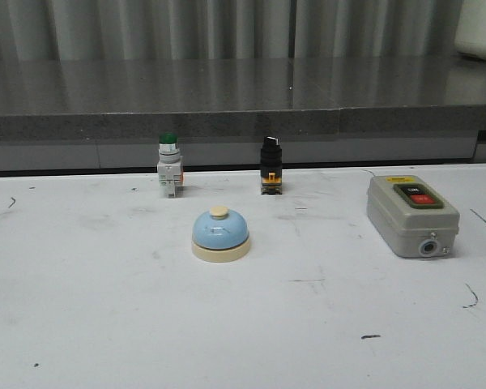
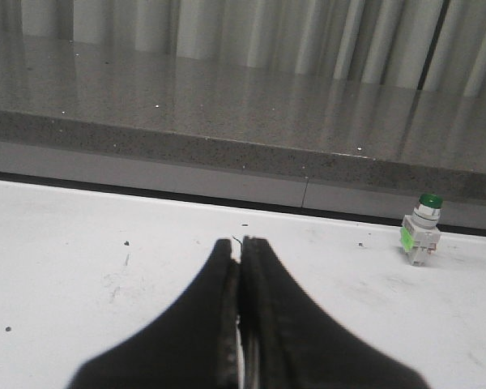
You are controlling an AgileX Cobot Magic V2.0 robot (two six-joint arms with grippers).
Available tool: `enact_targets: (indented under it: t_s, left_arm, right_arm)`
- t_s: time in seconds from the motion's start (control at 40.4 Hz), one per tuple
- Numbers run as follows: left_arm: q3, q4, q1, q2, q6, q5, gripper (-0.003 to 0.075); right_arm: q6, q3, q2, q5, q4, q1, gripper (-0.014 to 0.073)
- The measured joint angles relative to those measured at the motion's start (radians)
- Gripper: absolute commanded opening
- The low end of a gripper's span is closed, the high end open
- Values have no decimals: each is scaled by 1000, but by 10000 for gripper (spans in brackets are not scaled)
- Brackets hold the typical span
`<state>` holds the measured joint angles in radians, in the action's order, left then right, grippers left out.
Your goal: Place and press bell with both arms
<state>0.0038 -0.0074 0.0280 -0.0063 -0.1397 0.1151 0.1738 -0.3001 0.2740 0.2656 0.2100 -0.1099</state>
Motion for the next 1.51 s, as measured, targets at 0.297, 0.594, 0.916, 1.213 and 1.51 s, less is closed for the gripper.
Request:
enact_targets:
  t_s: [0.297, 0.594, 0.916, 1.213, 1.51]
  left_arm:
    - [0, 0, 0, 0, 0, -2, -20]
    - [0, 0, 0, 0, -2, -2, -20]
    - [0, 0, 0, 0, -2, -2, -20]
    - [0, 0, 0, 0, -2, -4, -20]
    - [0, 0, 0, 0, -2, -4, -20]
  right_arm:
    - [0, 7, 0, -10, 0, 0, -62]
    - [0, 142, -69, -83, -28, 19, -62]
    - [0, 324, -278, -68, -43, 57, -62]
    - [0, 327, -284, -48, -43, 57, -62]
    - [0, 327, -284, -48, -43, 57, -62]
